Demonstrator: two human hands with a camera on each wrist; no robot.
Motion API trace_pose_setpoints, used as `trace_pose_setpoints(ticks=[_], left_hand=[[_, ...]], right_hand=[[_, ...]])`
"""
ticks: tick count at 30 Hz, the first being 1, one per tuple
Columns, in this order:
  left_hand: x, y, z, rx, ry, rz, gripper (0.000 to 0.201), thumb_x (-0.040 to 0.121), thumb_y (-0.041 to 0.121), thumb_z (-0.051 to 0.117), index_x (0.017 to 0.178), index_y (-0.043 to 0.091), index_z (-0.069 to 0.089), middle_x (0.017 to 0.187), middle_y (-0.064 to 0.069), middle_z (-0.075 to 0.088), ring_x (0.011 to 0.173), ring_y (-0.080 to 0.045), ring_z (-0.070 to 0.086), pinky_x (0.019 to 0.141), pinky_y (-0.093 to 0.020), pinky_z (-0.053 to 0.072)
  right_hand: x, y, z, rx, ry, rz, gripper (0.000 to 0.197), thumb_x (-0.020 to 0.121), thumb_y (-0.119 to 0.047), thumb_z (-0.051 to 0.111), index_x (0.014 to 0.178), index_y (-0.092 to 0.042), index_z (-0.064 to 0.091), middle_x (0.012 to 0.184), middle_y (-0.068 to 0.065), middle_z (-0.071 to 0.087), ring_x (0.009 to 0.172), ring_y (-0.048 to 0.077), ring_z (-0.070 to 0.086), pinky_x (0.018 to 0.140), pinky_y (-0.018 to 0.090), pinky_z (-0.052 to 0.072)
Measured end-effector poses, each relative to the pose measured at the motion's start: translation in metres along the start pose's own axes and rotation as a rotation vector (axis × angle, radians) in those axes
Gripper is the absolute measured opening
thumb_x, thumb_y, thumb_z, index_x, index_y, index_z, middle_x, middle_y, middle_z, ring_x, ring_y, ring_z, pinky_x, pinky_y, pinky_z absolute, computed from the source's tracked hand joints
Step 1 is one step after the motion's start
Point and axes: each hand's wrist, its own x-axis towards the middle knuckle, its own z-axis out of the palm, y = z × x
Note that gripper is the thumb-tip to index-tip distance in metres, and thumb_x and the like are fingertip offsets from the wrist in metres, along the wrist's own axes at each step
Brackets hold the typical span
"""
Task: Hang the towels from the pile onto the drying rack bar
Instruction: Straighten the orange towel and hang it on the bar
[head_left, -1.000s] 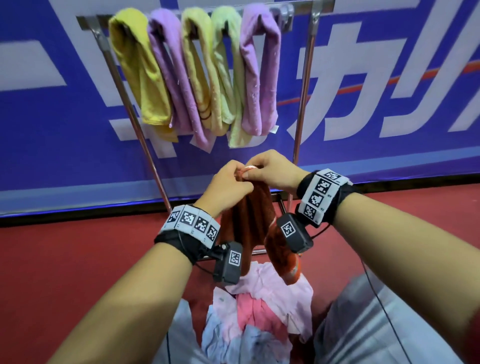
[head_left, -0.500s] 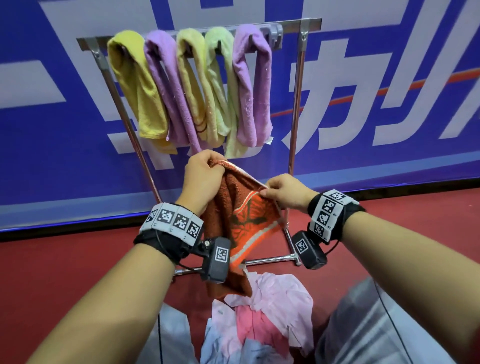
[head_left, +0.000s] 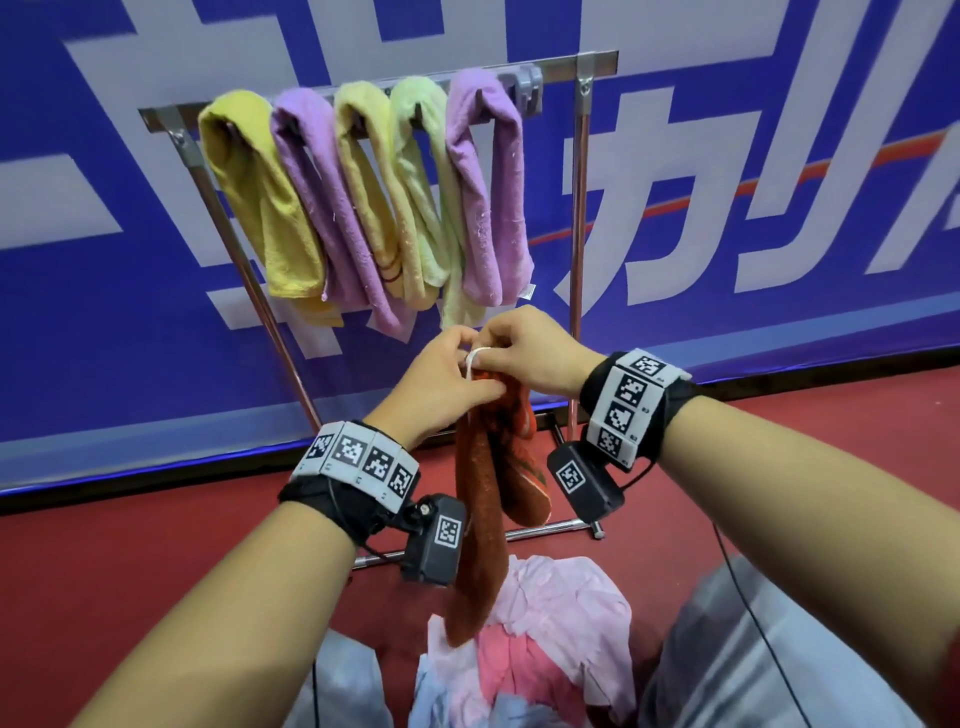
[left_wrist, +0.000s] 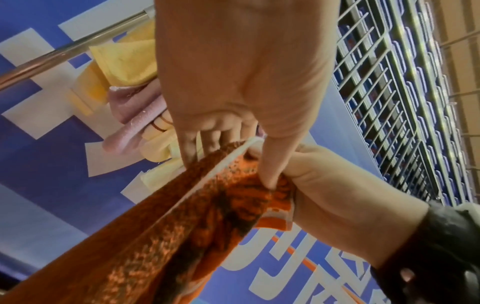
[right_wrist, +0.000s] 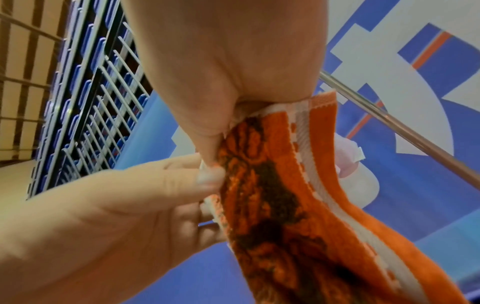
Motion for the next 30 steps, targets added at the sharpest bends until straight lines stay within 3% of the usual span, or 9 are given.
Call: trace_pose_setpoints(ticks=[2,5,8,11,17,20,23,27,30], left_hand=[[0.003,0.001,-0.001,0.076,-0.001,0.023,0.028,0.076,0.009,0.078,0.1,0.015,0.066,0.082,0.001,0.071,0.071,-0.005,0.062,0.072,-0.029,0.051],[0.007,0.001,-0.002,0.114,0.128,0.061,0.01,0.081,0.013,0.074,0.087,0.021,0.072,0.077,0.003,0.07,0.068,-0.005,0.06,0.068,-0.029,0.049],[0.008,0.001,-0.005,0.101,0.22,0.075,0.02,0.086,0.009,0.067,0.078,0.027,0.068,0.074,0.007,0.065,0.066,-0.003,0.058,0.066,-0.022,0.045],[0.008,0.004,-0.004,0.057,0.199,0.025,0.019,0.085,0.008,0.066,0.076,0.024,0.067,0.072,0.007,0.064,0.067,-0.007,0.057,0.069,-0.026,0.046],[0.004,0.009,-0.001,-0.009,0.09,-0.027,0.02,0.087,0.001,0.061,0.078,0.018,0.065,0.061,0.009,0.056,0.053,0.001,0.049,0.055,-0.018,0.039],[0.004,0.005,-0.004,-0.019,0.147,-0.002,0.019,0.095,0.013,0.057,0.078,0.012,0.066,0.069,0.001,0.06,0.062,-0.009,0.051,0.062,-0.028,0.04],[0.003,0.003,-0.007,-0.082,0.249,-0.009,0.031,0.099,0.017,0.053,0.069,0.016,0.062,0.063,0.008,0.058,0.057,-0.006,0.05,0.057,-0.024,0.04],[0.002,0.002,-0.006,-0.157,0.246,-0.044,0.012,0.093,0.006,0.058,0.086,0.008,0.068,0.071,0.002,0.065,0.06,-0.004,0.058,0.057,-0.019,0.046],[-0.001,0.002,-0.001,-0.172,0.156,-0.019,0.005,0.087,0.009,0.068,0.091,0.011,0.07,0.084,-0.004,0.07,0.071,-0.006,0.064,0.067,-0.02,0.052]], right_hand=[[-0.005,0.001,0.0,0.155,0.016,0.048,0.016,0.082,-0.019,0.076,0.082,-0.006,0.068,0.073,0.009,0.067,0.06,0.007,0.053,0.058,0.02,0.042],[-0.015,0.007,-0.004,0.357,0.006,0.125,0.025,0.081,-0.013,0.077,0.1,-0.005,0.063,0.071,0.005,0.063,0.058,0.005,0.053,0.055,0.018,0.043],[-0.019,0.019,-0.007,0.312,-0.051,0.154,0.023,0.08,-0.009,0.077,0.1,-0.004,0.066,0.08,0.013,0.067,0.071,0.013,0.059,0.071,0.033,0.052],[-0.017,0.018,-0.007,0.307,-0.003,0.158,0.012,0.082,-0.01,0.075,0.091,-0.004,0.069,0.075,0.002,0.063,0.069,0.01,0.056,0.07,0.029,0.047],[-0.01,-0.002,-0.004,0.442,-0.003,0.138,0.021,0.084,-0.002,0.066,0.104,-0.006,0.06,0.067,0.004,0.062,0.063,0.017,0.054,0.064,0.032,0.044],[-0.01,0.007,0.0,0.504,0.0,0.176,0.028,0.079,-0.004,0.071,0.105,-0.007,0.062,0.083,0.02,0.068,0.073,0.027,0.062,0.075,0.04,0.052],[-0.014,0.019,0.004,0.493,-0.077,0.19,0.02,0.086,-0.013,0.072,0.101,0.0,0.069,0.098,0.019,0.073,0.09,0.032,0.071,0.09,0.043,0.056],[-0.016,0.021,0.008,0.386,-0.049,0.184,0.015,0.091,-0.017,0.066,0.077,-0.011,0.067,0.066,0.0,0.064,0.061,0.01,0.058,0.065,0.032,0.05],[-0.016,0.014,0.009,0.359,-0.09,0.179,0.022,0.092,-0.018,0.065,0.072,-0.008,0.063,0.06,-0.003,0.057,0.053,0.009,0.051,0.054,0.026,0.043]])
